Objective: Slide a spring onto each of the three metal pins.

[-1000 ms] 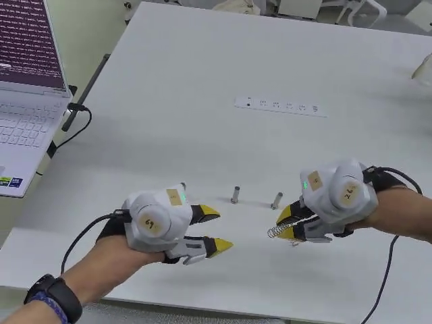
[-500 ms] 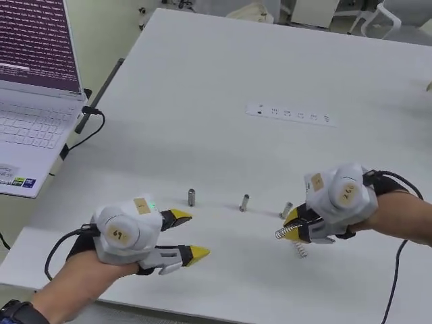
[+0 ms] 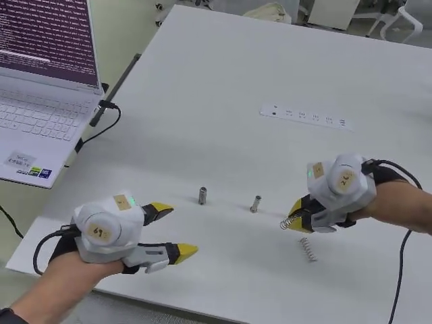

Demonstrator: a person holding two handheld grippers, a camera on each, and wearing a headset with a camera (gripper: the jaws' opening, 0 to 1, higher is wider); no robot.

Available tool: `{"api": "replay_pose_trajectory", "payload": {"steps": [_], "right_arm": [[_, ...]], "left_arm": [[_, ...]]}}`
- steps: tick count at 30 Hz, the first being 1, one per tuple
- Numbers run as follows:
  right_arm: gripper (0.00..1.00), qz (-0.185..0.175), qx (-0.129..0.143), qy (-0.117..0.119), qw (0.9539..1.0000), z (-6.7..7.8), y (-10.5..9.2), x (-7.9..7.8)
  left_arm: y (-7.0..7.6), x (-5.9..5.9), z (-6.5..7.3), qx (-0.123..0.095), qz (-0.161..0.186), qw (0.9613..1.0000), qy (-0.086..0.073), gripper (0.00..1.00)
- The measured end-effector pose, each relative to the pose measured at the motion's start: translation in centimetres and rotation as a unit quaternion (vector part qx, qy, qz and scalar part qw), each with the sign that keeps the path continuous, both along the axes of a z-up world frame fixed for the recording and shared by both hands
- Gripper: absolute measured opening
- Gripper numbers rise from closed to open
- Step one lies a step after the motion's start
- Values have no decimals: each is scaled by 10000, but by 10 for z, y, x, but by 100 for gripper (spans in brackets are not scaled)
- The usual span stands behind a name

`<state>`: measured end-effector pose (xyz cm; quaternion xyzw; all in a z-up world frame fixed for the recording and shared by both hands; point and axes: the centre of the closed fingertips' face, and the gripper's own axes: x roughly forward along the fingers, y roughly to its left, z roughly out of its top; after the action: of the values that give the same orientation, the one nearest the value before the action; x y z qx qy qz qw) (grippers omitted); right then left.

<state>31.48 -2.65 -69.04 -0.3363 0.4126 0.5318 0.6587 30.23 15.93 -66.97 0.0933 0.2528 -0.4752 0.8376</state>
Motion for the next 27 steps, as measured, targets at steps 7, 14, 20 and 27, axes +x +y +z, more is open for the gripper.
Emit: {"api": "replay_pose_trajectory", "payload": {"steps": [7,14,20,27], "right_arm": [[8,80,-59,7,10000,-2,5,14],[8,112,-95,47,9999,-7,10,25],[8,145,-148,48,9998,-10,14,35],[8,202,-229,24,9995,-12,18,47]], "left_arm": [[14,0,0,24,166,9999,9,55],[26,-1,-2,28,339,9994,19,59],[33,0,0,-39,475,9988,62,64],[39,0,1,-71,577,9983,85,65]]}}
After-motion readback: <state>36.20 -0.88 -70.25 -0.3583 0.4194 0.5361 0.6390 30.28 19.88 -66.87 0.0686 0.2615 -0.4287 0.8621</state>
